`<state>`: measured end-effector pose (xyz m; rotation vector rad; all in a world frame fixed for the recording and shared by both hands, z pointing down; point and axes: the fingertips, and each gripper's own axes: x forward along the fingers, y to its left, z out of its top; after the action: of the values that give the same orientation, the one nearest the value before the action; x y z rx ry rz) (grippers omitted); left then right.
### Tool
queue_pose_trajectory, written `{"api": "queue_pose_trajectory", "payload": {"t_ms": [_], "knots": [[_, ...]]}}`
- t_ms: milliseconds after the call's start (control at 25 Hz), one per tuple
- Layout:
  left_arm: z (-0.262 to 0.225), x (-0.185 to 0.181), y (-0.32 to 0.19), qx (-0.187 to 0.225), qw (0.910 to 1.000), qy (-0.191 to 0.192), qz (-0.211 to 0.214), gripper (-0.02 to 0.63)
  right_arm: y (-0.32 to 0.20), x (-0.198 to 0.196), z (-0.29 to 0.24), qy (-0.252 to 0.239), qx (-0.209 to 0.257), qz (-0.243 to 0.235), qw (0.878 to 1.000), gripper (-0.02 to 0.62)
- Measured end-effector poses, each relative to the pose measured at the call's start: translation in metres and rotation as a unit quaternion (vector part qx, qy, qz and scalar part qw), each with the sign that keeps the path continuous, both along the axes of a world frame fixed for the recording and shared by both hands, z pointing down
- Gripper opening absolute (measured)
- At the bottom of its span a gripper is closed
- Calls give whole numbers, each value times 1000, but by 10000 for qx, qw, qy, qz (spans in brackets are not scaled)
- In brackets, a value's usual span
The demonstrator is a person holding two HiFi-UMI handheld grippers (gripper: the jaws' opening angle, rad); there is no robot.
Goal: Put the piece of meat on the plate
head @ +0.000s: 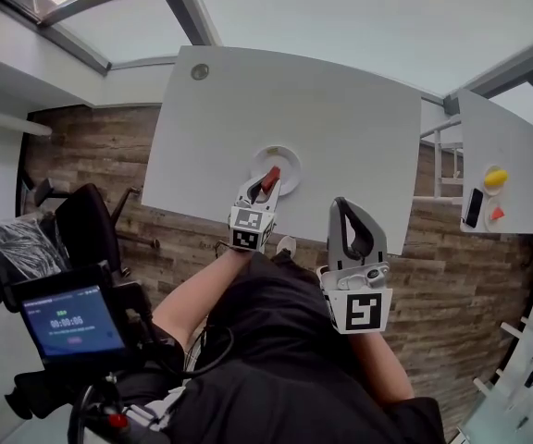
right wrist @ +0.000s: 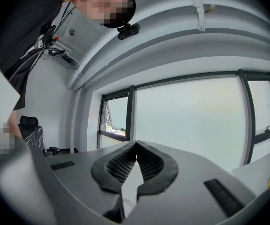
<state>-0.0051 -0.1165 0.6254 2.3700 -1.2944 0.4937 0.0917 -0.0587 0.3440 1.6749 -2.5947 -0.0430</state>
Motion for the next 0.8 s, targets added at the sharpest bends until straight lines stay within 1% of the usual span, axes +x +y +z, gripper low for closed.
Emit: {"api": "queue_pose_trajectory", "payload": {"t_ms": [160, 280, 400, 520, 560, 680, 800], "knots": [[4, -3, -4, -42, 9998, -169, -45, 94, 2, -6, 9, -83, -152, -41, 9998, 5], [9, 0, -7, -31, 9999, -90, -48, 94, 2, -13, 13, -131, -206, -120, 9996, 5], [21, -2, -8, -89, 9998, -154, -60, 94, -1, -18, 24, -201, -368, -173, 9990, 5], [30, -5, -4, -267, 9991, -288, -154, 94, -2, -21, 32, -251, -549, -172, 9980, 5], [33, -5, -2, -303, 9990, -278, -160, 94, -1, -22, 33, -241, -580, -170, 9979, 5], [50, -2, -3, -430, 9986, -299, -89, 94, -4, -25, 40, -240, -674, -184, 9973, 5], [79, 7, -17, -633, 9975, -324, 27, 94, -23, -24, 57, -233, -788, -239, 9963, 5]]}}
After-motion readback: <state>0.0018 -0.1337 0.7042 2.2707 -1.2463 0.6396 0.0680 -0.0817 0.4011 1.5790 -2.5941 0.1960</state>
